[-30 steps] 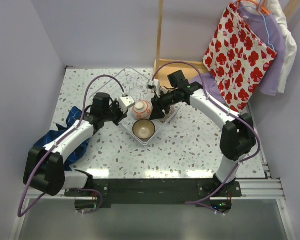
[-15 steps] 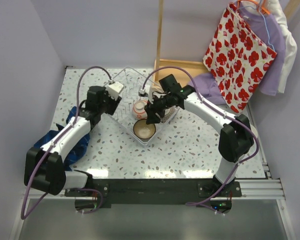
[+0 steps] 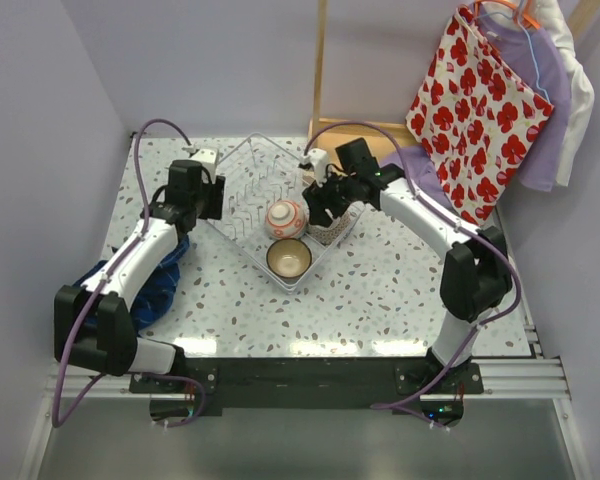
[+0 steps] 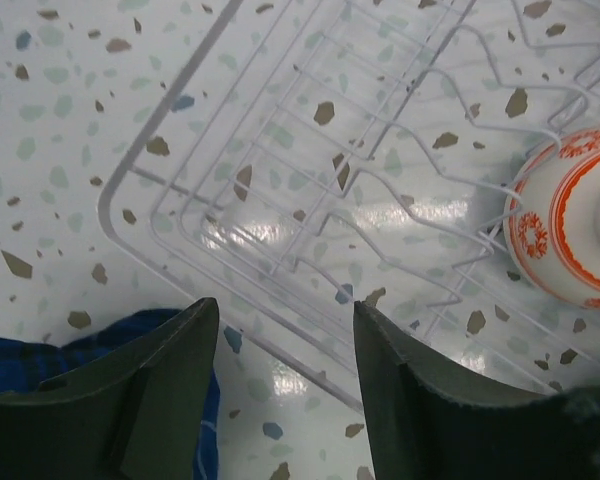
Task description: Load the bowls into the dish rack
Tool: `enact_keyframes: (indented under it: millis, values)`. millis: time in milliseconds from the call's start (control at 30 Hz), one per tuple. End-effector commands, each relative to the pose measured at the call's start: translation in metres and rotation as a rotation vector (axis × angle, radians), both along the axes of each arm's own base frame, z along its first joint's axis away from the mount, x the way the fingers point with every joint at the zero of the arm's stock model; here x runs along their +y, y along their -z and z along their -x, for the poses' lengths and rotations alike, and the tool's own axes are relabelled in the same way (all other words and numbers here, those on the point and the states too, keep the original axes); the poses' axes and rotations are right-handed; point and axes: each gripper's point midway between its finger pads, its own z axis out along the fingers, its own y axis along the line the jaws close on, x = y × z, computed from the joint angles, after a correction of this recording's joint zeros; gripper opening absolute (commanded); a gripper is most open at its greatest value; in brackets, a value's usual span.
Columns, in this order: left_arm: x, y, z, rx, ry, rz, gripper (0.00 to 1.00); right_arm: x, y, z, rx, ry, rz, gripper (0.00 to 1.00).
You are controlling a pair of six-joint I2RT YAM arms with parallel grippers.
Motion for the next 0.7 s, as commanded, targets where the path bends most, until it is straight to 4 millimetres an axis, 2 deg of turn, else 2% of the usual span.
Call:
enact_keyframes:
  millis: [0,133,200,433,567,600,667]
  values:
    - [0.006,0.028,0.022,0.095,-0.099,0.071,0.61,-0.025,-0.045,-0.036,-0.136,0.151,-0.021,0.63]
    - [0.007,0.050,0.029,0.141,-0.122,0.112,0.60,-0.029,-0.048,-0.041,-0.144,0.164,-0.023,0.63]
    - [0.003,0.056,0.027,0.144,-0.116,0.148,0.60,-0.029,-0.048,-0.041,-0.144,0.167,-0.024,0.63]
    - [-0.001,0.065,0.021,0.143,-0.115,0.203,0.59,-0.033,-0.044,-0.037,-0.136,0.177,-0.016,0.63]
    - [-0.004,0.063,0.018,0.140,-0.109,0.234,0.57,-0.034,-0.042,-0.034,-0.130,0.175,-0.017,0.63]
    - [-0.005,0.061,0.016,0.136,-0.109,0.238,0.53,-0.034,-0.041,-0.034,-0.131,0.177,-0.015,0.63]
    - [-0.005,0.062,0.015,0.138,-0.109,0.241,0.38,-0.035,-0.038,-0.034,-0.126,0.178,-0.009,0.63]
